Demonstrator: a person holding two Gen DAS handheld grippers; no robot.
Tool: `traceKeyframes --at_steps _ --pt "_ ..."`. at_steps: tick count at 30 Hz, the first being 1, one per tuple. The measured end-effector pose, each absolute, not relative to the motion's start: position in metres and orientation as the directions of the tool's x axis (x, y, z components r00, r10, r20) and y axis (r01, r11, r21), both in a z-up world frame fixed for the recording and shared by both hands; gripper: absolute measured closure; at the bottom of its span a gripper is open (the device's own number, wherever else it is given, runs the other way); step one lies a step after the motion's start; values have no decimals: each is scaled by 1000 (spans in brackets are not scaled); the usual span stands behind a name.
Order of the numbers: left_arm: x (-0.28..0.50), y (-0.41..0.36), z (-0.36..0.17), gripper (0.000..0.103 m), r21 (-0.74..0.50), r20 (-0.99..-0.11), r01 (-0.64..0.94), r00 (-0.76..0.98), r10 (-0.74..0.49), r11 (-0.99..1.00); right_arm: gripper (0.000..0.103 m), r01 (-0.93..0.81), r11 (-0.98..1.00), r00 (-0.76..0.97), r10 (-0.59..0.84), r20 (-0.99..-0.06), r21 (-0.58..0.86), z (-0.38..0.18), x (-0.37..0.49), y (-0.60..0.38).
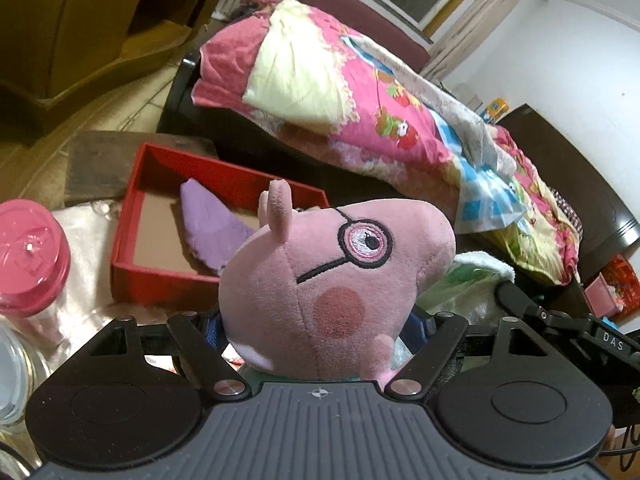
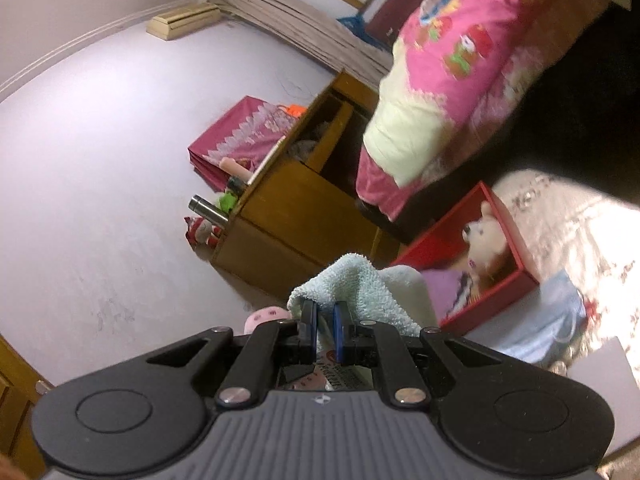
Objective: Organize soft objects
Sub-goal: 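Carry the pig plush and green towel over the red box with both tools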
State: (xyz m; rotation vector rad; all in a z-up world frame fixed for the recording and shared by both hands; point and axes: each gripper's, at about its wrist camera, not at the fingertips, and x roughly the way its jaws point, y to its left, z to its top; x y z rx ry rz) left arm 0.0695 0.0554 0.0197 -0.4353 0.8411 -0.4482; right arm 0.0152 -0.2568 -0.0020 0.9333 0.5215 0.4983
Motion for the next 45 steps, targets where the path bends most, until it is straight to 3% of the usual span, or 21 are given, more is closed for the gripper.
traceKeyframes --at_steps 12,24,45 --pt "78 59 49 26 -528 -530 177 696 -485 830 103 -264 523 818 567 -99 810 31 31 -252" --pt "106 50 55 26 -487 -525 132 745 -410 863 103 -322 589 848 528 -51 742 49 58 -242" --pt "152 46 51 26 -448 -527 101 772 -354 888 103 -323 665 863 499 -79 673 39 102 -233"
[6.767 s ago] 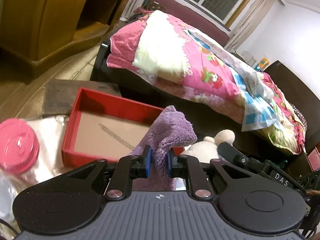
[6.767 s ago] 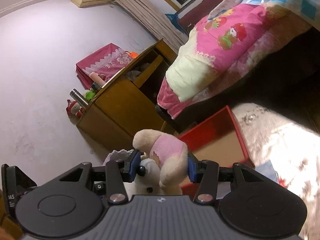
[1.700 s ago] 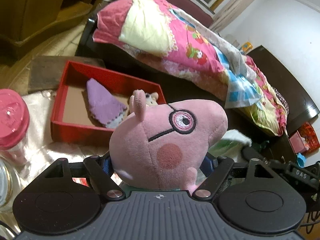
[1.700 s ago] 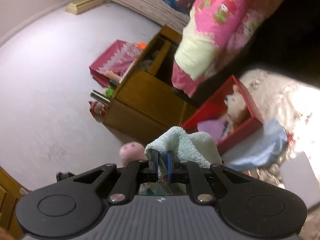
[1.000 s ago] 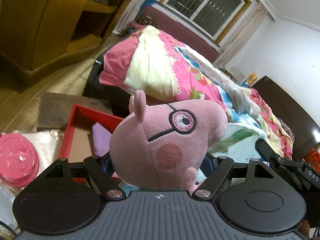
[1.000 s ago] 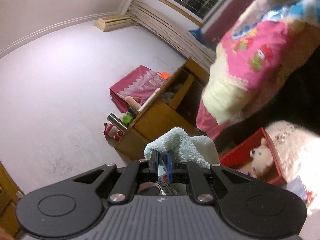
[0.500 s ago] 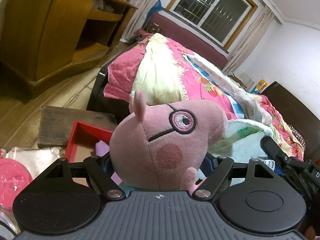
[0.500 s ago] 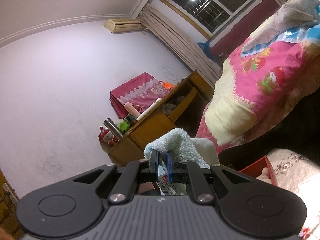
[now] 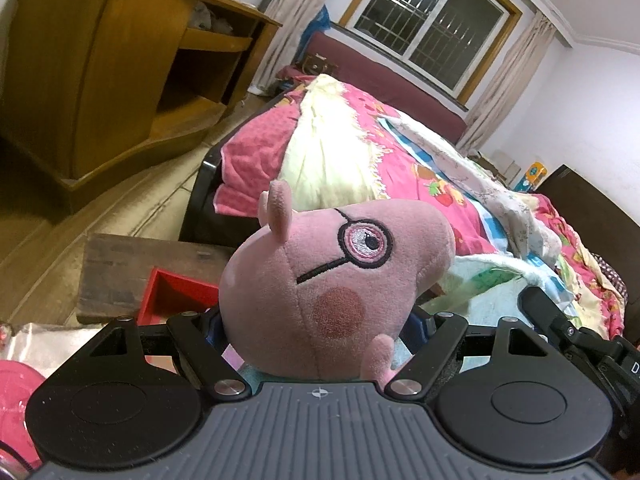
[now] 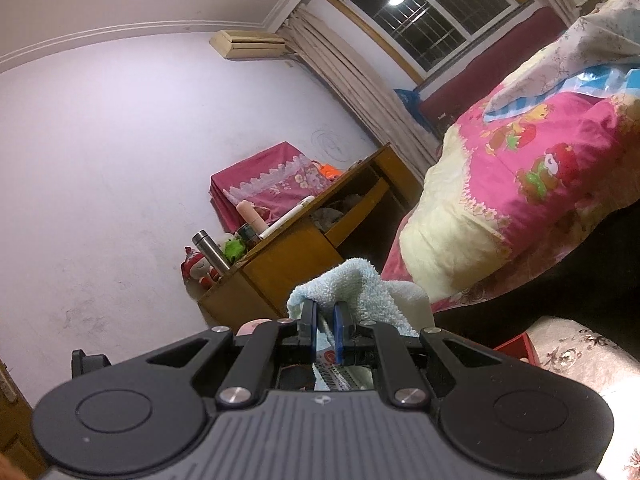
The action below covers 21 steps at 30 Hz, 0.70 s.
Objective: Organize soft objects
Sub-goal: 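Carry the pig plush and green towel over the red box with both tools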
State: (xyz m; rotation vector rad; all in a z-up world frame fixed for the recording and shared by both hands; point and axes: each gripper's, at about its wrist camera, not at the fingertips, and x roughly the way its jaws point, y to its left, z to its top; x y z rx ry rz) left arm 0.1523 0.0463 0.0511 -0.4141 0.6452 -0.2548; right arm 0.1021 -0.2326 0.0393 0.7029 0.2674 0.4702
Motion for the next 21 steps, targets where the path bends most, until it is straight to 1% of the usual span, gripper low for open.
traceKeyframes --at_steps 9,16,21 --pt "176 50 39 26 -421 -550 63 776 -310 905 103 -311 692 864 491 -109 652 27 121 -227" --pt "201 51 21 26 -381 -590 29 762 -267 924 103 -291 726 853 492 -176 623 5 148 -220" --pt "215 45 5 26 -316 -622 27 749 -228 949 103 -277 758 840 489 -233 591 -19 169 -211"
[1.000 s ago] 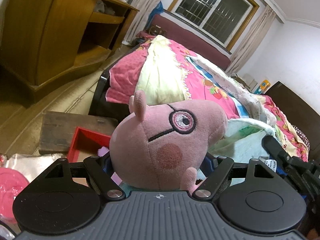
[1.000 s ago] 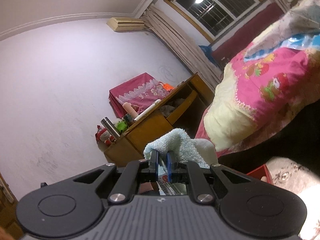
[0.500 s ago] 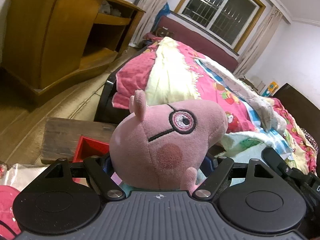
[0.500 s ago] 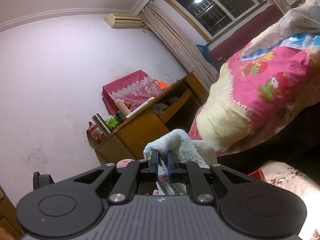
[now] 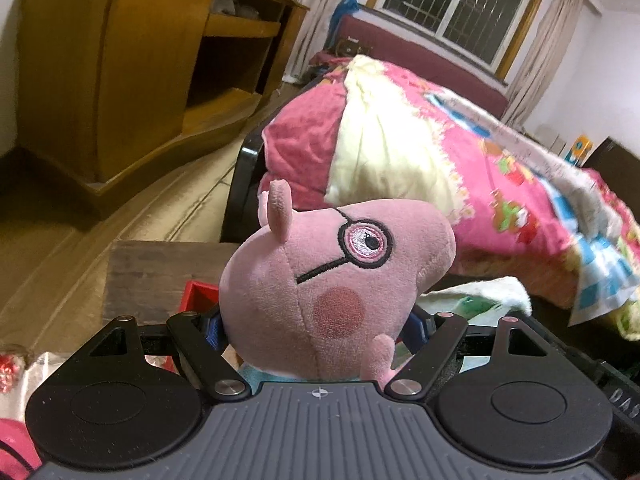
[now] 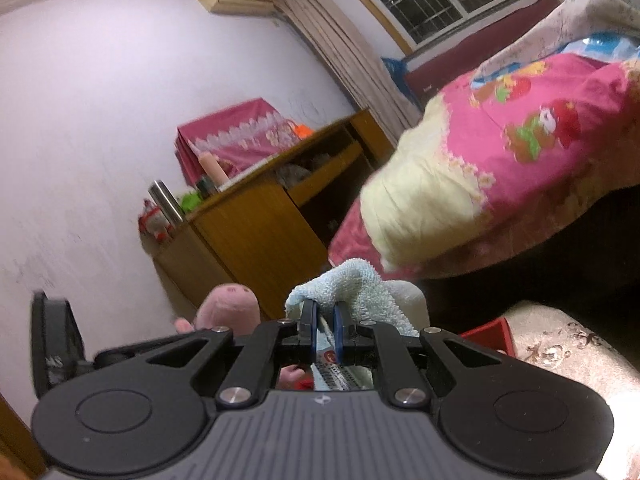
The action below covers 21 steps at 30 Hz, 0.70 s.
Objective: Organize soft objects
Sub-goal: 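Carry the pig plush and green towel over the red box with both tools, then open both tools to drop the pig and towel into the red box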
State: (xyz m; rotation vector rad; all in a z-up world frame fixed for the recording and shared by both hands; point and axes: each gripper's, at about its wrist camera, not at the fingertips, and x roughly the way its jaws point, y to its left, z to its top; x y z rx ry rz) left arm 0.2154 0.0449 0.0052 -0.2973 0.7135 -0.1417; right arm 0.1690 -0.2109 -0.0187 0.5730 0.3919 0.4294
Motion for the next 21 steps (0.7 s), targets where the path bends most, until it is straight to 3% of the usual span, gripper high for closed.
traceKeyframes --at_steps 8,14,21 --pt "220 32 -6 23 -213 -658 54 730 -184 976 100 -248 796 795 493 -354 552 -49 187 -204" --pt "214 34 -4 21 -210 -664 50 726 -180 977 97 -228 791 797 486 -358 567 -44 183 -210" --pt "220 32 -4 11 -188 -656 39 739 -155 981 97 -237 762 794 509 -332 603 -27 169 -209"
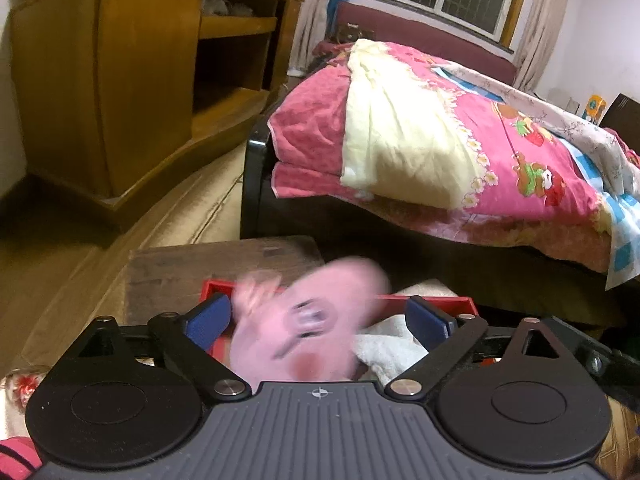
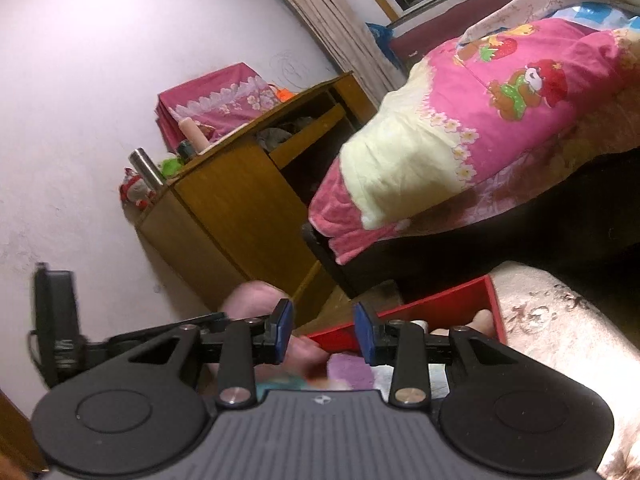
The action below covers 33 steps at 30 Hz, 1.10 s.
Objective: Organize soft objects
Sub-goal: 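Open both tools to drop the pig and towel into the red box, then grasp the striped knit item with the left tool while the right tool moves toward the white sponge block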
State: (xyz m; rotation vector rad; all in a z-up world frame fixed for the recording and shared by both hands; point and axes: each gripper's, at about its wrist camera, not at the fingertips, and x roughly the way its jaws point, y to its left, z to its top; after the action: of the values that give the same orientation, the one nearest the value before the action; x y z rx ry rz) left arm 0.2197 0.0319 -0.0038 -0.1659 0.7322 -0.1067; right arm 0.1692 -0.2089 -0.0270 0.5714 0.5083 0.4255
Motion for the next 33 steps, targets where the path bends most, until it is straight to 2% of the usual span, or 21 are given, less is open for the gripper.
traceKeyframes --at_steps 5,23,33 --pt "217 32 1 11 -202 -653 49 737 -171 978 97 -263 773 789 517 -333 578 -23 162 -202" --pt "134 11 5 10 -56 -687 90 719 -104 994 97 -173 831 791 437 -428 528 -21 94 -216" --pt "92 7 -7 10 -67 -728 128 672 -136 990 96 -117 845 754 417 -507 521 -39 52 -221"
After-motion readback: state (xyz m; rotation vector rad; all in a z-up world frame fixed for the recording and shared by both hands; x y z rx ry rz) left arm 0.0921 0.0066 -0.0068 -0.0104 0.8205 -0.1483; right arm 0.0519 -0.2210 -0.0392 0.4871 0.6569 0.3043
